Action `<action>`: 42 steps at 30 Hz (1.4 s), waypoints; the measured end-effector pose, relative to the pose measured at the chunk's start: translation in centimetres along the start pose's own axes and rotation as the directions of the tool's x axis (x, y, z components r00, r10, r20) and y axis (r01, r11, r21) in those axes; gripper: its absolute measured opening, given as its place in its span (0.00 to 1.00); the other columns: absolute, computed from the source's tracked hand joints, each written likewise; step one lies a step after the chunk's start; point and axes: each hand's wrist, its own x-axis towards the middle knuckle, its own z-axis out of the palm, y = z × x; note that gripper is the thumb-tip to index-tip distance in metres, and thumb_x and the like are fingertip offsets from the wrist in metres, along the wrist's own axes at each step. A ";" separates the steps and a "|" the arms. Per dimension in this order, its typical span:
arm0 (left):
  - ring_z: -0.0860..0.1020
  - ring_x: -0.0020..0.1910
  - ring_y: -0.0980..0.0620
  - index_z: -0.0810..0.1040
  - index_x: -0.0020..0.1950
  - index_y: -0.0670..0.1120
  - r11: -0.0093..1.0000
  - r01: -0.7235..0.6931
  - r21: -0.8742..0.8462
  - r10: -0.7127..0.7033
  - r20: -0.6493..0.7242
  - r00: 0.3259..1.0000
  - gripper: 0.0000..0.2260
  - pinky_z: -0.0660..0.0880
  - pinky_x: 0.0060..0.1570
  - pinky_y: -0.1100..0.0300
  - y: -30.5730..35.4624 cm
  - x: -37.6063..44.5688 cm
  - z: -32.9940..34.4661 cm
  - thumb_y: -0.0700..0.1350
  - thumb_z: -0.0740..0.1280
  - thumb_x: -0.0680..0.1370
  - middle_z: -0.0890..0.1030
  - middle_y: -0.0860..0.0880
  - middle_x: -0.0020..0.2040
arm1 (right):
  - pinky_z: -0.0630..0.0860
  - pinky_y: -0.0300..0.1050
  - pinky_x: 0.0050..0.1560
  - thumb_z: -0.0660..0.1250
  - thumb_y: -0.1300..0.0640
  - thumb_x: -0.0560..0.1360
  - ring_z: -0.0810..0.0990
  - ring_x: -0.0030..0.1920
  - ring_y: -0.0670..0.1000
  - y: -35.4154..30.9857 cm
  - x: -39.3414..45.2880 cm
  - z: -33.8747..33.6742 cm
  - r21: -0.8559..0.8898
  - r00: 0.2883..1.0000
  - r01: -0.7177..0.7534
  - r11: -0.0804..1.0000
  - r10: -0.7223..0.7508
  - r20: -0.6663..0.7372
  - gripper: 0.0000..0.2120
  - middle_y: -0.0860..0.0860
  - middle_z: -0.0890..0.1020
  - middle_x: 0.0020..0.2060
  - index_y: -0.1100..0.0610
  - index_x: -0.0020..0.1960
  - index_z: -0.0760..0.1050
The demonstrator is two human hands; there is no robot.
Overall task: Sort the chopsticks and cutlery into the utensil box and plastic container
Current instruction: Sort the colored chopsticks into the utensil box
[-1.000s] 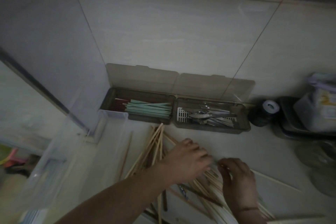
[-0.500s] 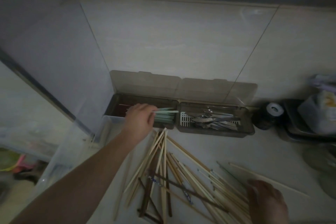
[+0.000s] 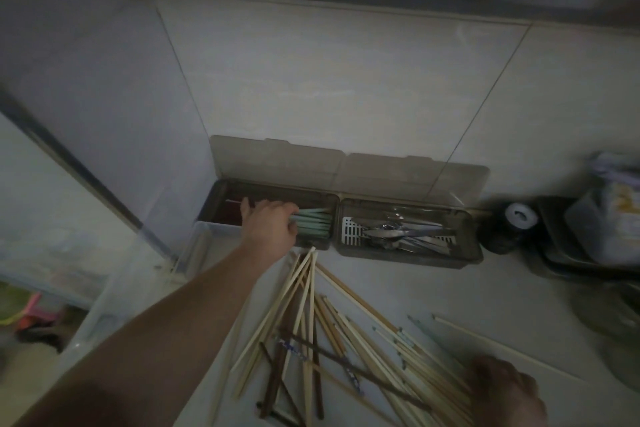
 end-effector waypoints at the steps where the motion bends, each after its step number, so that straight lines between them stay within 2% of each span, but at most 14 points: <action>1: 0.74 0.60 0.48 0.76 0.63 0.56 0.999 -0.042 -0.010 0.042 -0.027 0.999 0.15 0.57 0.71 0.45 0.2 -0.2 0.0 0.49 0.64 0.76 0.80 0.53 0.58 | 0.72 0.53 0.46 0.63 0.48 0.68 0.77 0.47 0.63 0.0 0.0 0.0 0.023 0.998 0.034 0.999 -0.033 -0.051 0.14 0.56 0.82 0.45 0.52 0.46 0.83; 4: 0.73 0.60 0.49 0.75 0.66 0.53 0.941 -0.334 -0.055 0.322 -0.167 0.932 0.17 0.64 0.67 0.49 2.1 -2.4 -0.1 0.49 0.65 0.77 0.79 0.51 0.60 | 0.76 0.55 0.41 0.56 0.44 0.68 0.80 0.41 0.64 -1.5 -0.6 -0.4 0.169 0.972 0.158 0.973 -0.123 -0.200 0.20 0.57 0.83 0.40 0.55 0.41 0.83; 7: 0.71 0.62 0.51 0.72 0.68 0.52 0.751 -0.658 -0.061 0.642 -0.168 0.748 0.17 0.62 0.69 0.50 5.5 -5.9 0.2 0.51 0.62 0.79 0.77 0.51 0.62 | 0.74 0.40 0.37 0.63 0.51 0.70 0.80 0.37 0.53 -4.3 -0.3 -1.9 0.333 0.937 0.320 0.887 -0.244 -0.251 0.12 0.53 0.82 0.40 0.55 0.43 0.82; 9: 0.72 0.60 0.51 0.72 0.66 0.53 0.639 -0.769 -0.003 0.764 -0.119 0.635 0.15 0.62 0.70 0.47 7.4 -7.7 1.0 0.54 0.60 0.80 0.77 0.52 0.60 | 0.70 0.34 0.37 0.63 0.51 0.72 0.76 0.36 0.45 -6.2 -0.2 -2.9 0.392 0.883 0.460 0.796 -0.364 -0.297 0.10 0.48 0.81 0.41 0.54 0.44 0.81; 12: 0.74 0.51 0.50 0.75 0.60 0.53 0.584 -0.812 -0.006 0.805 -0.122 0.580 0.10 0.66 0.64 0.50 8.0 -9.3 2.3 0.51 0.60 0.80 0.78 0.53 0.50 | 0.70 0.28 0.42 0.61 0.49 0.74 0.74 0.38 0.41 -8.2 -0.4 -3.6 0.449 0.812 0.581 0.679 -0.446 -0.376 0.10 0.43 0.79 0.40 0.52 0.45 0.80; 15: 0.74 0.44 0.51 0.77 0.54 0.54 0.625 -0.780 0.001 0.771 -0.156 0.617 0.07 0.68 0.52 0.55 6.5 -9.3 2.5 0.48 0.65 0.77 0.77 0.55 0.43 | 0.68 0.25 0.43 0.66 0.50 0.74 0.74 0.40 0.40 -8.2 -0.5 -3.8 0.512 0.856 0.510 0.691 -0.348 -0.383 0.05 0.42 0.77 0.40 0.49 0.48 0.78; 18: 0.77 0.45 0.52 0.79 0.52 0.54 0.758 -0.652 -0.008 0.634 -0.230 0.739 0.07 0.70 0.53 0.53 3.5 -7.7 1.1 0.46 0.67 0.75 0.79 0.55 0.45 | 0.69 0.27 0.40 0.73 0.57 0.71 0.75 0.39 0.44 -6.3 -0.5 -2.9 0.549 0.926 0.341 0.763 -0.170 -0.338 0.10 0.45 0.77 0.39 0.47 0.50 0.77; 20: 0.78 0.46 0.49 0.80 0.52 0.52 0.846 -0.529 -0.060 0.492 -0.292 0.820 0.09 0.73 0.51 0.50 1.2 -6.2 0.1 0.47 0.60 0.78 0.81 0.53 0.46 | 0.76 0.40 0.42 0.72 0.57 0.70 0.78 0.37 0.49 -4.5 -0.6 -2.1 0.463 0.933 0.302 0.833 -0.160 -0.321 0.08 0.49 0.80 0.39 0.50 0.48 0.80; 22: 0.78 0.45 0.47 0.81 0.51 0.50 0.916 -0.382 -0.119 0.328 -0.322 0.888 0.13 0.73 0.49 0.50 -1.1 -4.6 -0.7 0.49 0.57 0.79 0.82 0.51 0.46 | 0.78 0.50 0.41 0.70 0.55 0.67 0.80 0.37 0.59 -2.6 -0.6 -1.1 0.318 0.946 0.247 0.915 -0.157 -0.283 0.08 0.54 0.82 0.40 0.54 0.45 0.83; 26: 0.79 0.44 0.44 0.82 0.51 0.50 0.971 -0.175 -0.163 0.140 -0.205 0.969 0.16 0.75 0.46 0.50 -3.8 -1.8 -0.9 0.53 0.57 0.76 0.82 0.50 0.45 | 0.78 0.54 0.39 0.67 0.51 0.64 0.82 0.37 0.63 0.7 -0.8 0.2 0.137 0.965 0.169 0.976 -0.135 -0.225 0.12 0.57 0.84 0.40 0.54 0.41 0.85; 31: 0.78 0.50 0.44 0.83 0.53 0.53 0.996 -0.030 -0.089 0.025 -0.062 0.998 0.09 0.72 0.51 0.52 -3.7 0.4 0.0 0.49 0.64 0.77 0.83 0.49 0.50 | 0.78 0.54 0.38 0.56 0.43 0.64 0.81 0.37 0.64 1.3 -0.9 0.6 0.112 0.963 0.181 0.977 -0.153 -0.220 0.21 0.56 0.83 0.39 0.51 0.40 0.85; 35: 0.78 0.53 0.46 0.82 0.55 0.55 0.998 0.058 0.007 -0.058 0.000 0.998 0.10 0.70 0.57 0.52 -3.4 1.3 0.3 0.50 0.62 0.78 0.83 0.51 0.53 | 0.78 0.53 0.39 0.61 0.45 0.66 0.80 0.38 0.63 0.9 -0.8 -0.1 0.098 0.989 0.058 0.993 -0.043 -0.144 0.16 0.54 0.83 0.41 0.49 0.41 0.84; 39: 0.79 0.53 0.47 0.82 0.53 0.56 0.993 0.118 -0.015 -0.115 0.103 0.988 0.09 0.72 0.58 0.52 -3.4 1.9 0.2 0.49 0.63 0.77 0.83 0.52 0.52 | 0.76 0.53 0.41 0.67 0.48 0.67 0.80 0.40 0.63 1.3 -0.8 -0.2 0.002 0.998 0.056 0.998 -0.056 -0.035 0.08 0.55 0.84 0.43 0.47 0.42 0.84; 42: 0.80 0.52 0.46 0.82 0.50 0.54 0.987 0.140 -0.079 -0.131 0.108 0.985 0.07 0.75 0.56 0.51 -3.7 2.0 0.2 0.49 0.65 0.76 0.84 0.51 0.50 | 0.71 0.47 0.39 0.58 0.42 0.68 0.79 0.37 0.62 2.2 -0.7 0.4 0.010 0.994 0.103 0.995 -0.103 -0.034 0.15 0.53 0.83 0.40 0.46 0.40 0.82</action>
